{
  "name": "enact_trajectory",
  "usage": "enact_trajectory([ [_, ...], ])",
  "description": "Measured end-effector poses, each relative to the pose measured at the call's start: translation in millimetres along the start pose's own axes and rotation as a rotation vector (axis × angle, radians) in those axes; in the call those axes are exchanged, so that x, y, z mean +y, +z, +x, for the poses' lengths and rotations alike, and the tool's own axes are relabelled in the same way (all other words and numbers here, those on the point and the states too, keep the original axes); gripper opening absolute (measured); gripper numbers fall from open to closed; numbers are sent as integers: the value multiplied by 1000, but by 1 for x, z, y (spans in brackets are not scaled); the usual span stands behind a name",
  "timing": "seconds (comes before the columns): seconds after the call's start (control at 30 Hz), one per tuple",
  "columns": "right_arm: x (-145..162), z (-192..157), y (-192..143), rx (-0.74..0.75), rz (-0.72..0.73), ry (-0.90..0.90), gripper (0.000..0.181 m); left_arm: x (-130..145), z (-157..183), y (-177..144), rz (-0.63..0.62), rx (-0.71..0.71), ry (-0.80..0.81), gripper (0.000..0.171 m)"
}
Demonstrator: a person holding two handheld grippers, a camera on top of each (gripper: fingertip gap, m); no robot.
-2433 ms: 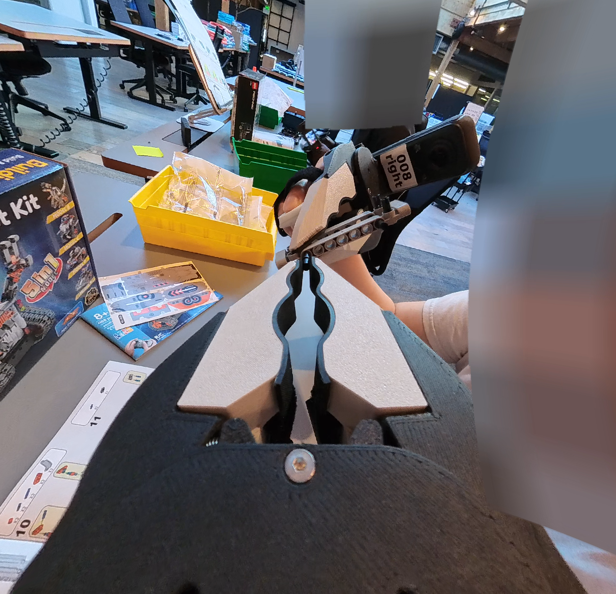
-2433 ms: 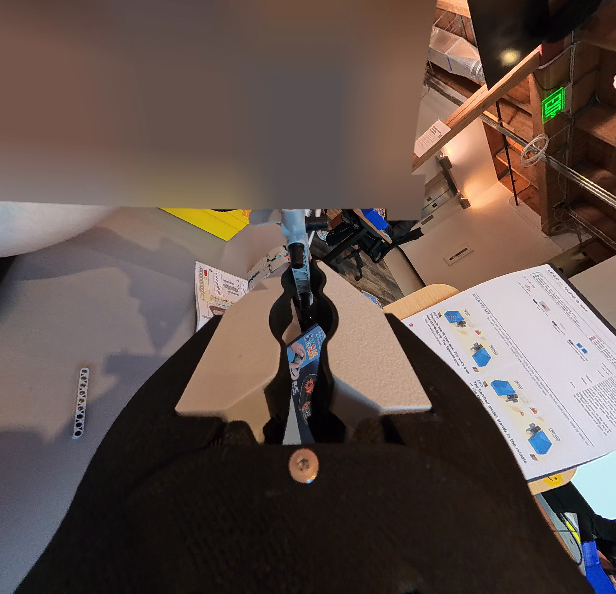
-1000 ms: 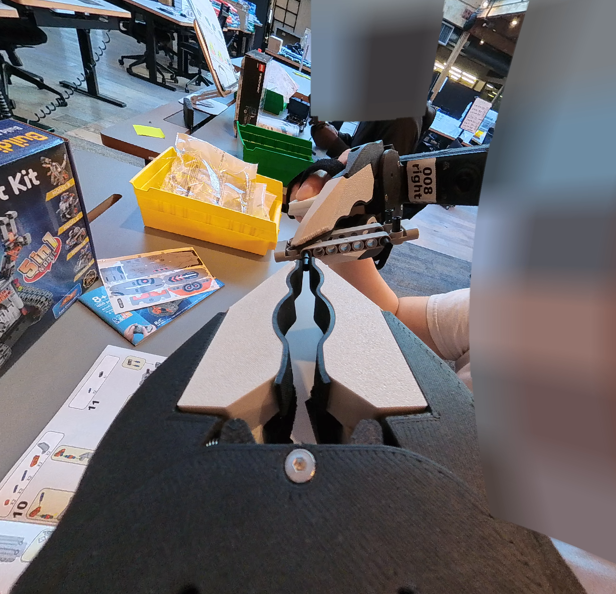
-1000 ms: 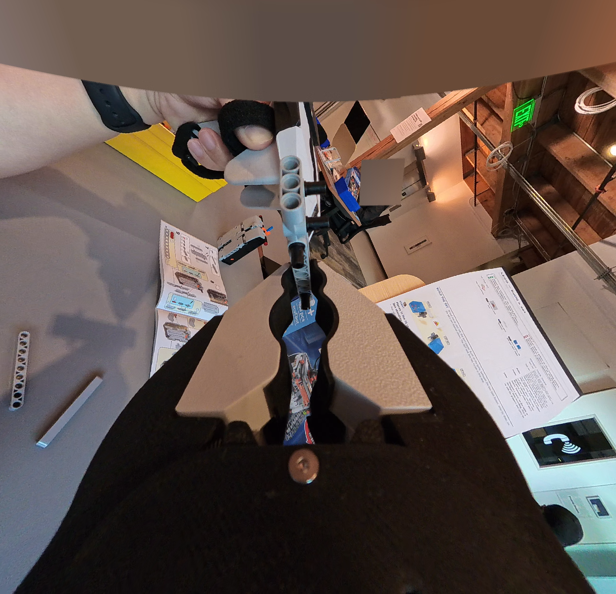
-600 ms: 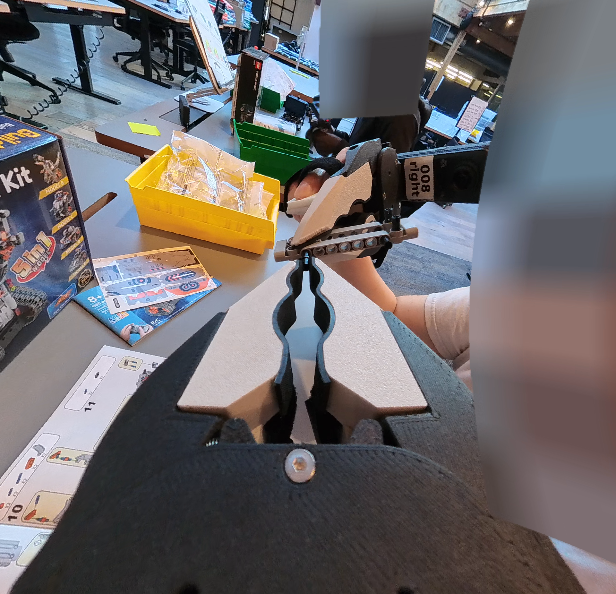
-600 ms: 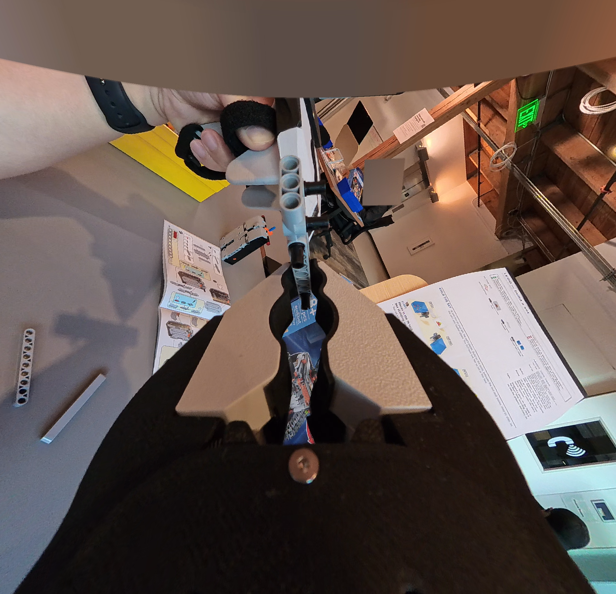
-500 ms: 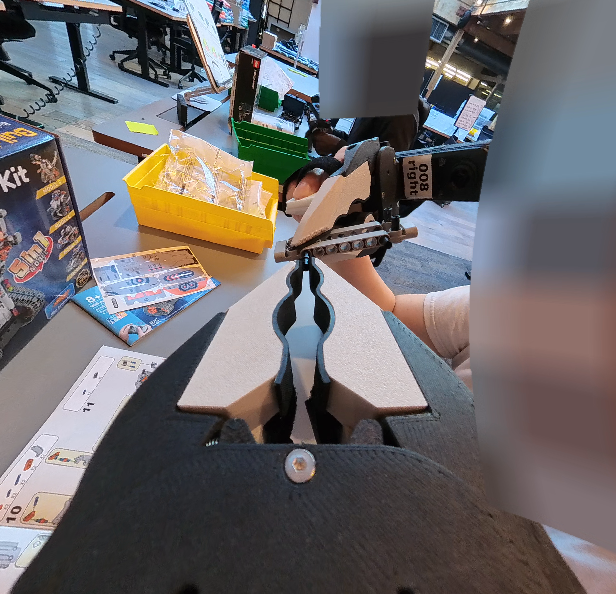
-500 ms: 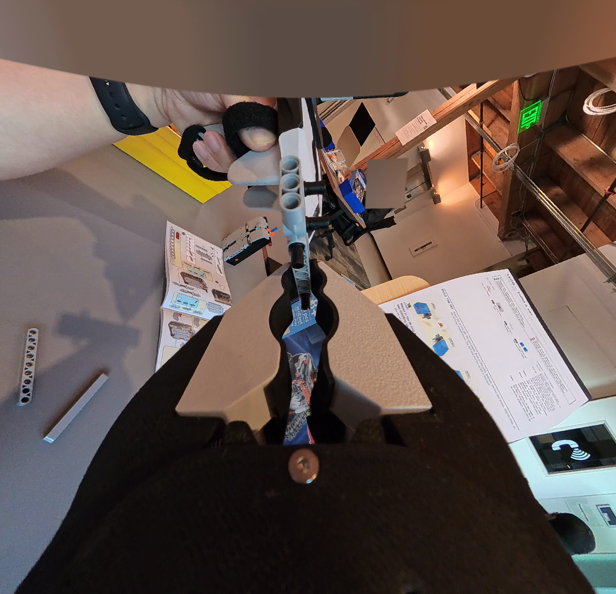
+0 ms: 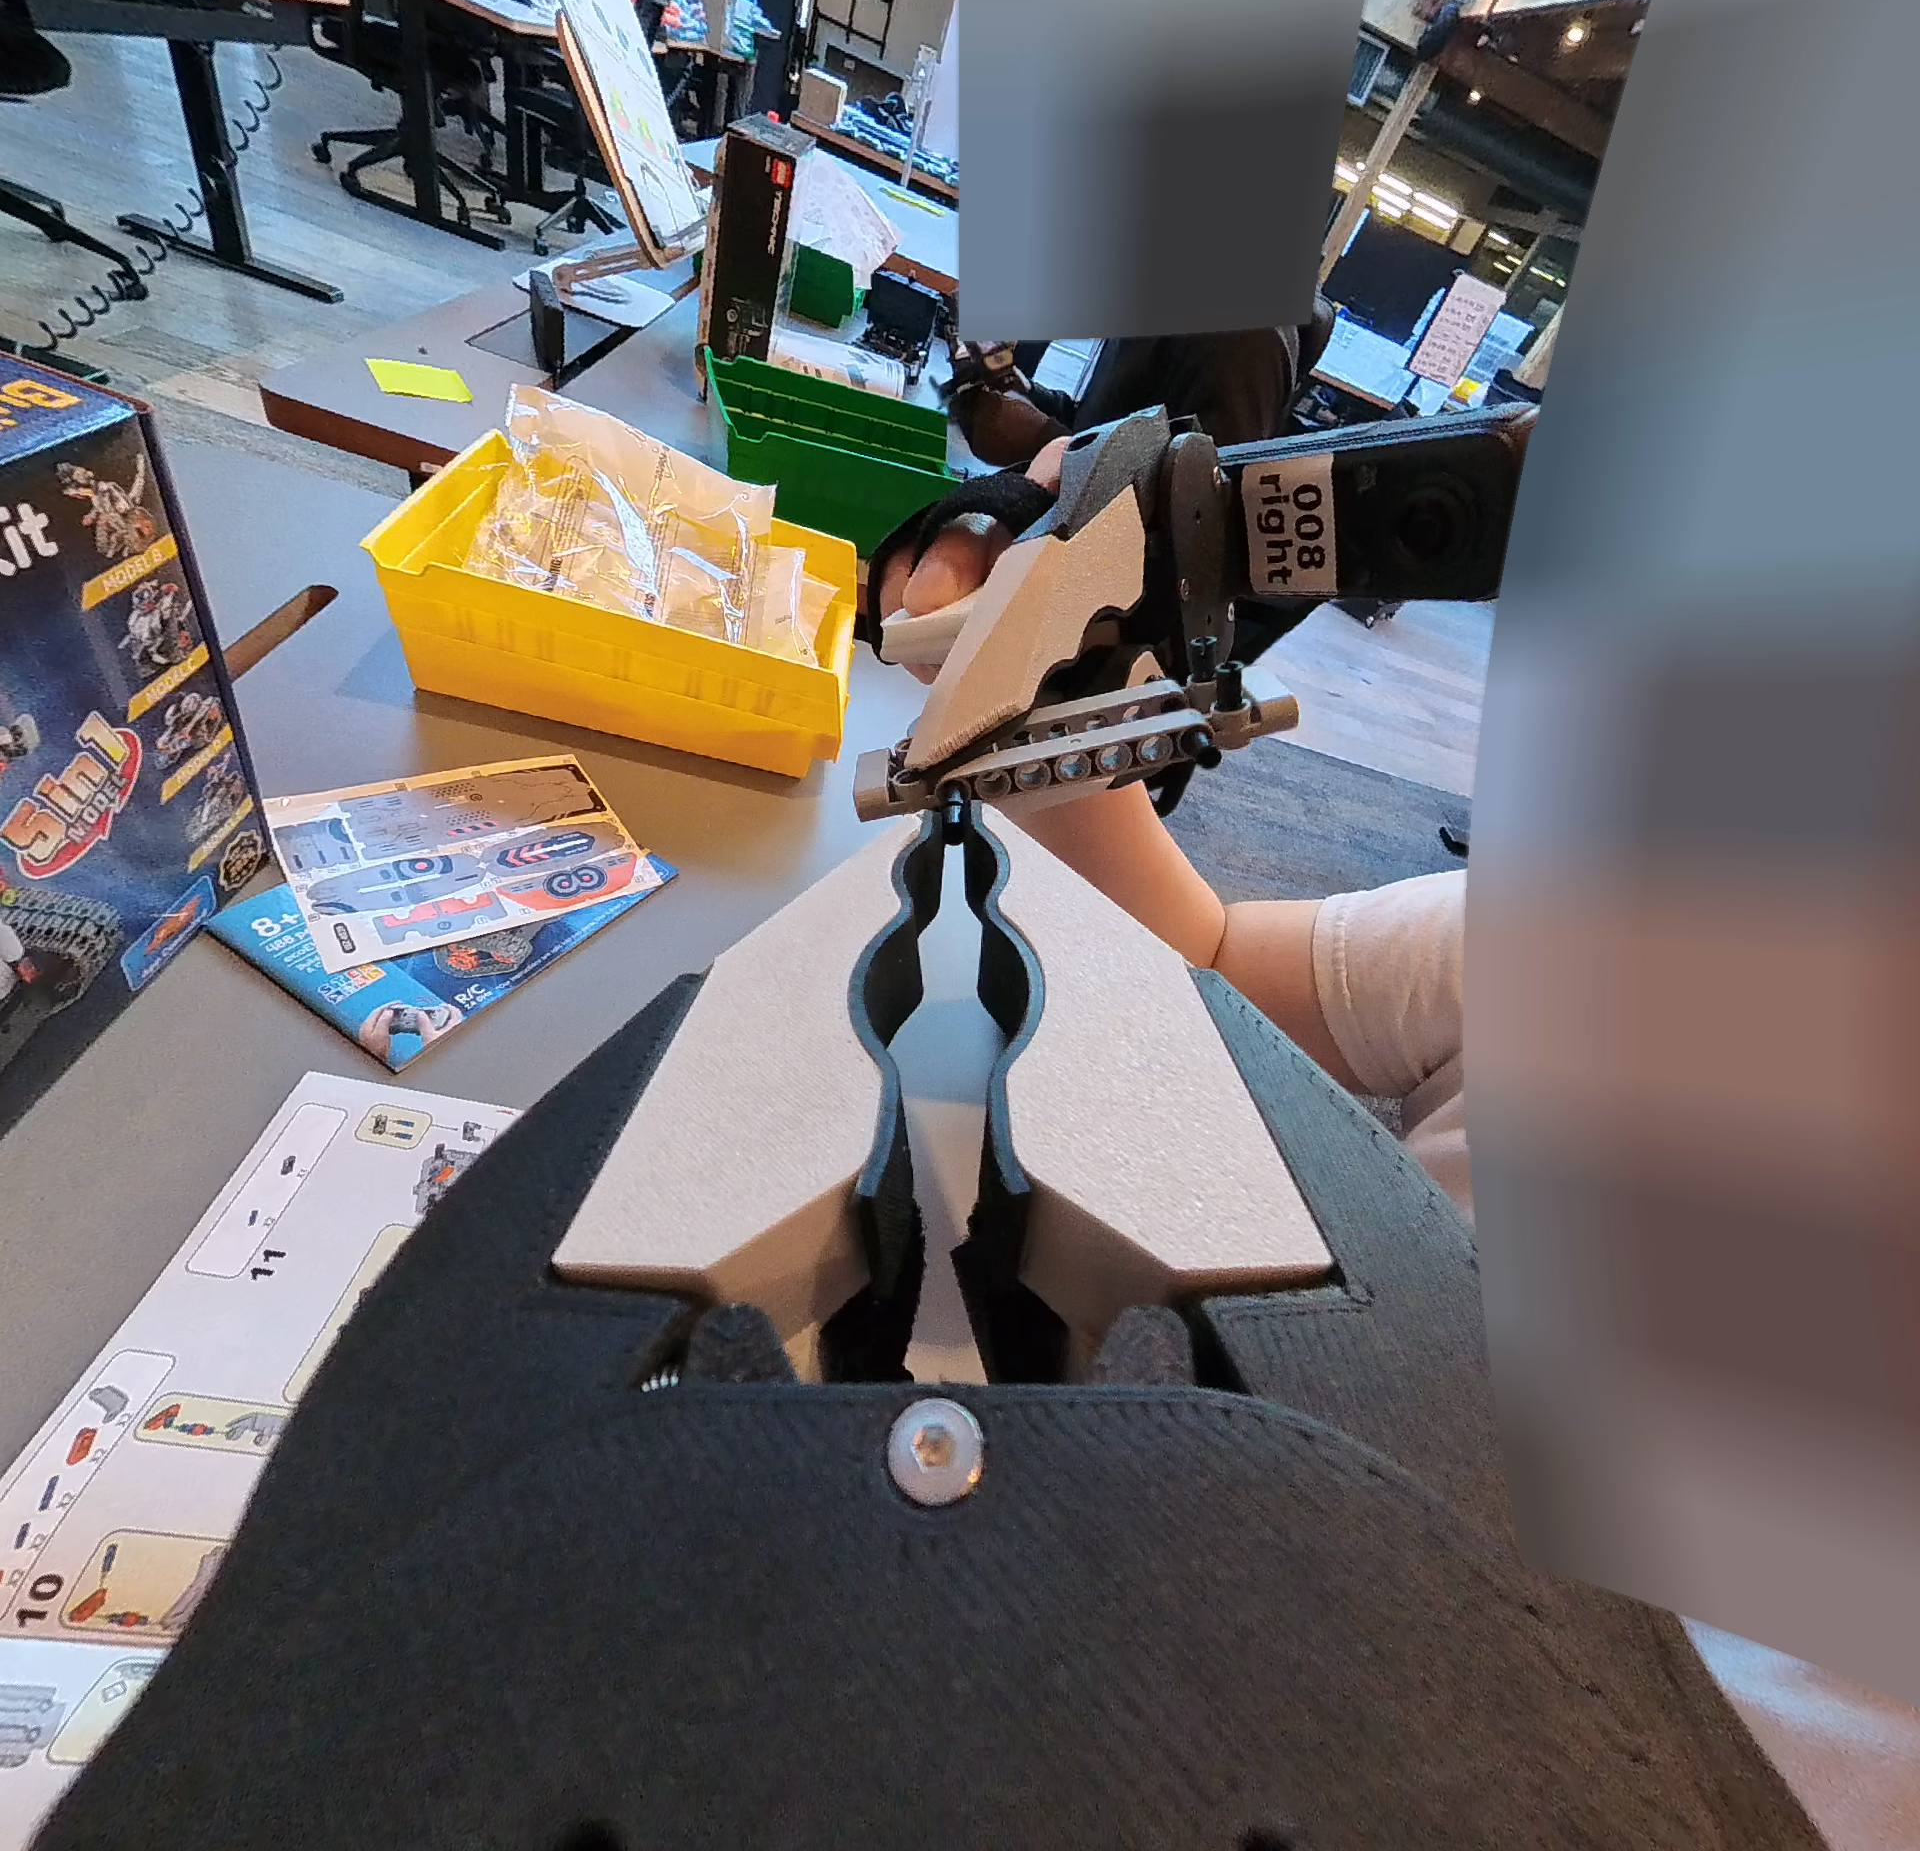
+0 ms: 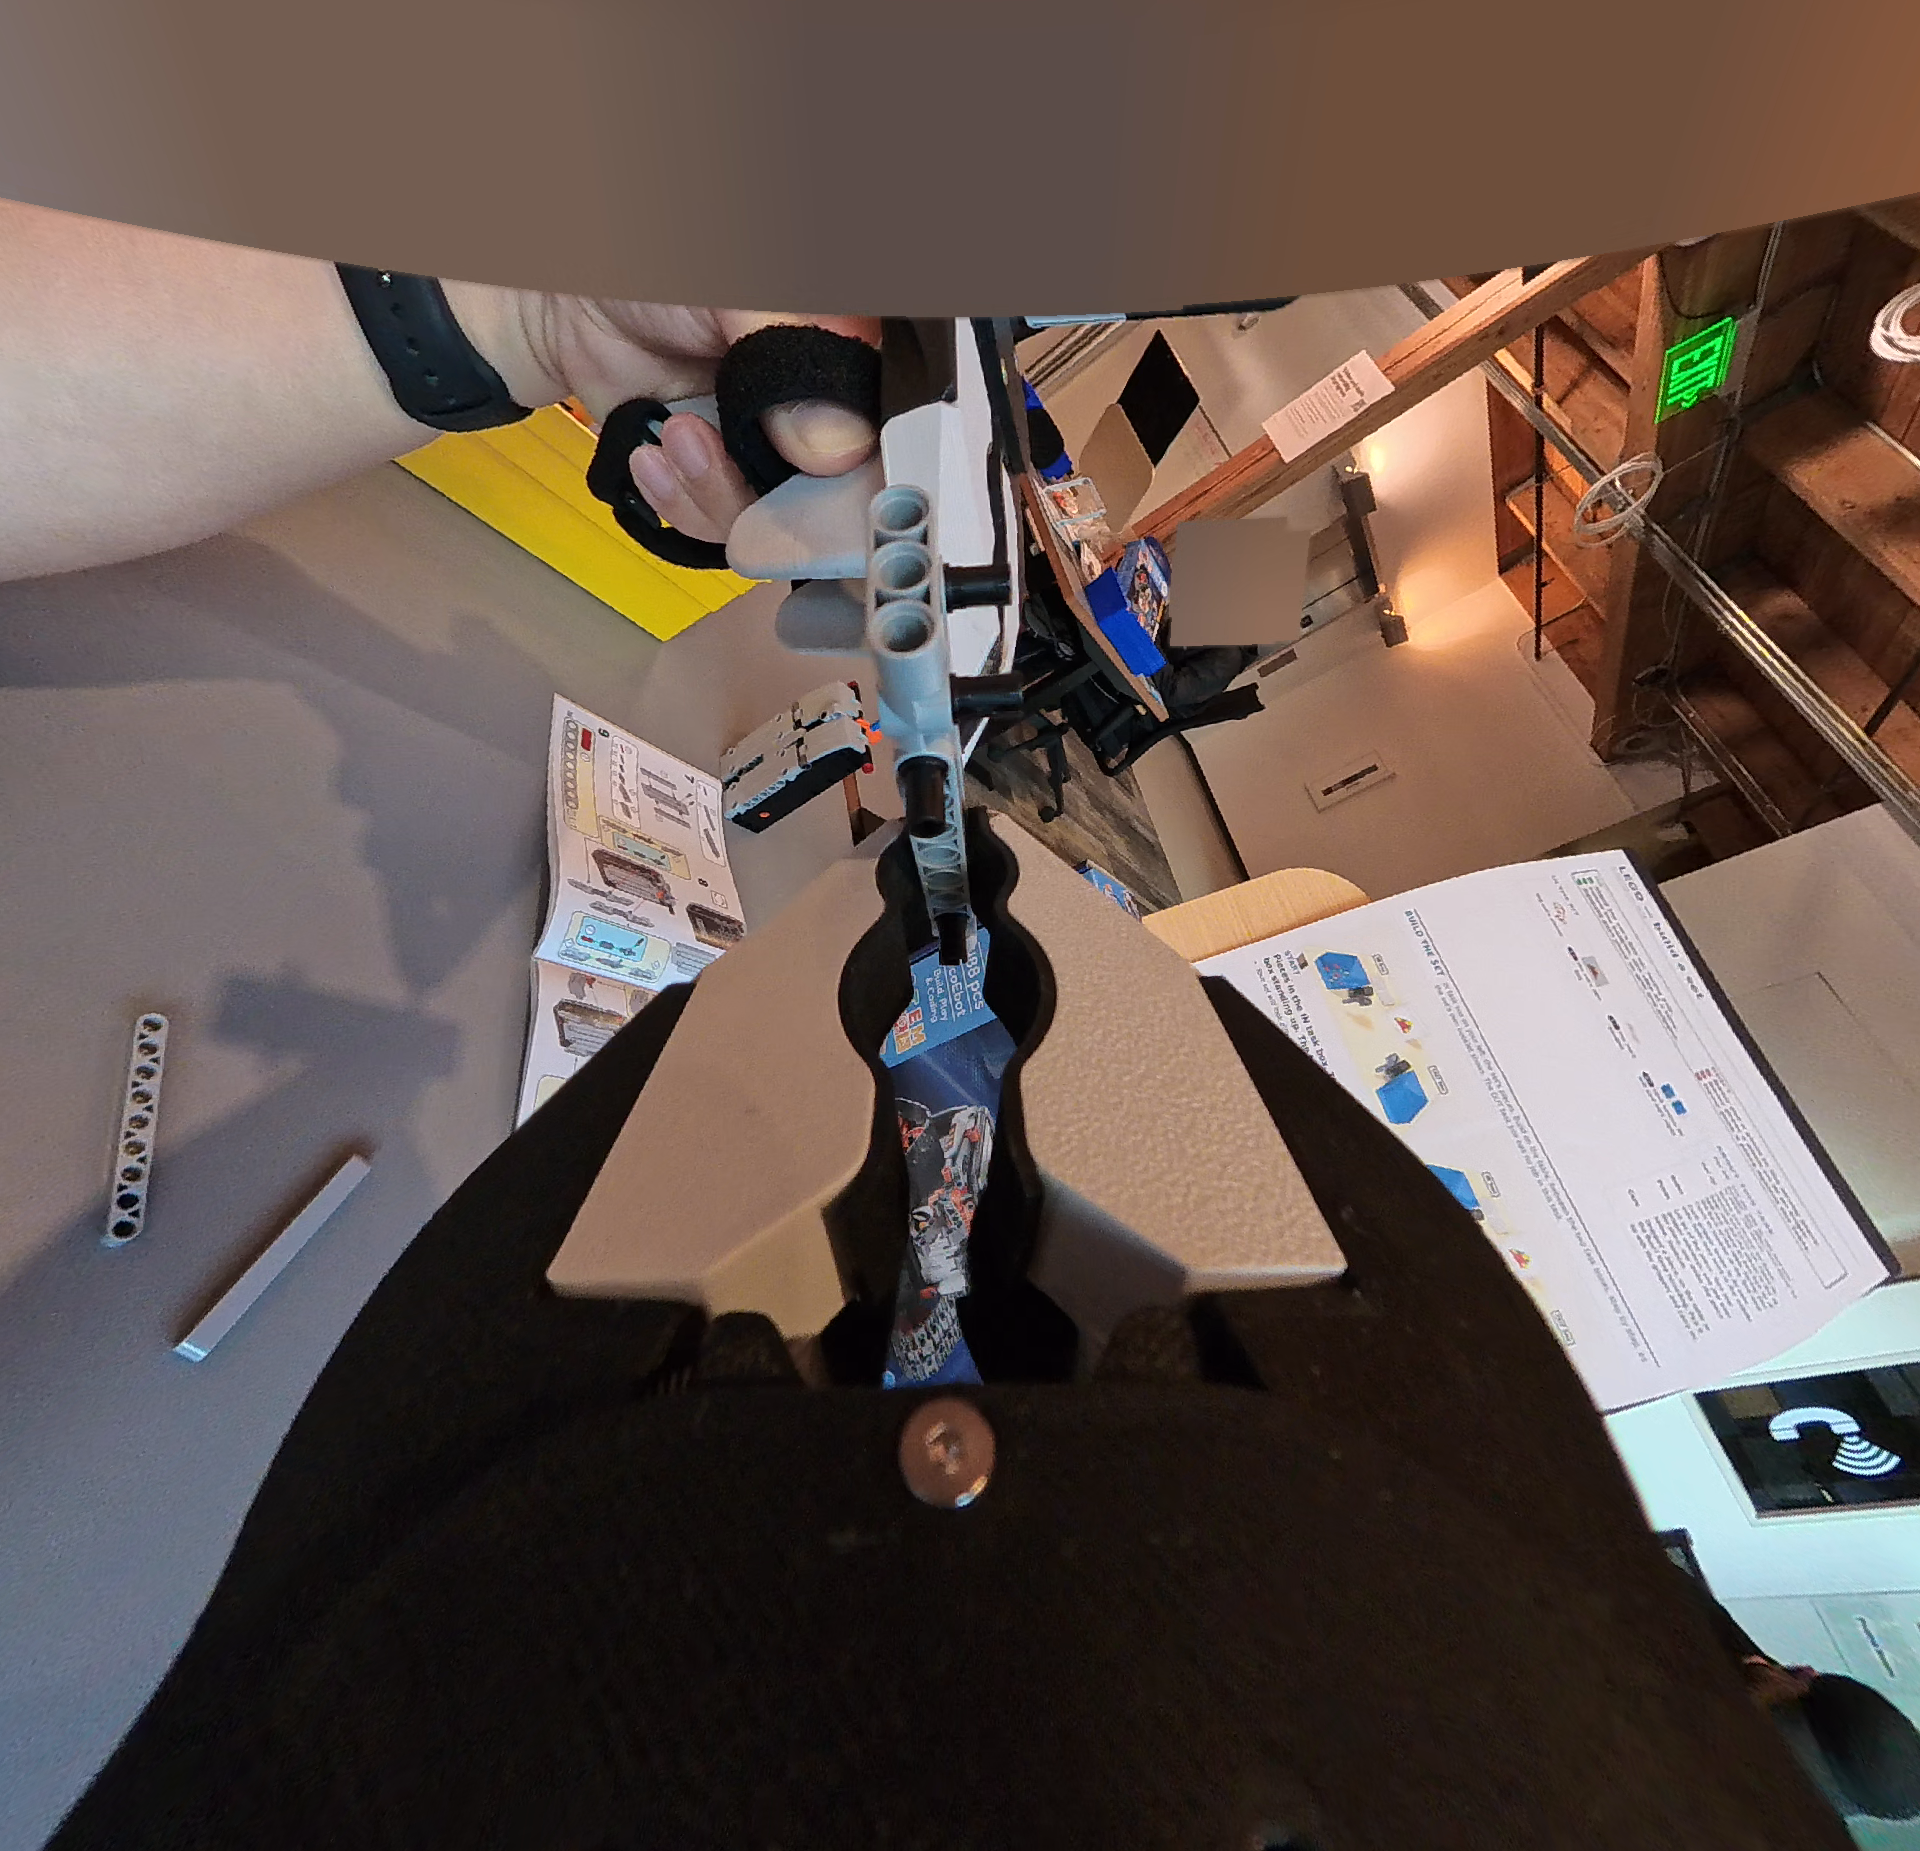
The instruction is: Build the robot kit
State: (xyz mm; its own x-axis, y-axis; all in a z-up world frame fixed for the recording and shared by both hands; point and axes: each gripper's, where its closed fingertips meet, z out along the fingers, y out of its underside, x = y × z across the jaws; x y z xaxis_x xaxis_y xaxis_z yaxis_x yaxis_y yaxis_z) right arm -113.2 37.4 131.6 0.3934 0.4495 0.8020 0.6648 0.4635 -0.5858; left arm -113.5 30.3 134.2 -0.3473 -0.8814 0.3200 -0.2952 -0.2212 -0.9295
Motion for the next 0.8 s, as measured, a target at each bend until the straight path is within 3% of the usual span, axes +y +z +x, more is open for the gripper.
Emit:
enact_trajectory([
  [0.8, 0, 3, 0, 8, 16, 22, 7, -4, -1, 0, 18, -13, -7, 2],
])
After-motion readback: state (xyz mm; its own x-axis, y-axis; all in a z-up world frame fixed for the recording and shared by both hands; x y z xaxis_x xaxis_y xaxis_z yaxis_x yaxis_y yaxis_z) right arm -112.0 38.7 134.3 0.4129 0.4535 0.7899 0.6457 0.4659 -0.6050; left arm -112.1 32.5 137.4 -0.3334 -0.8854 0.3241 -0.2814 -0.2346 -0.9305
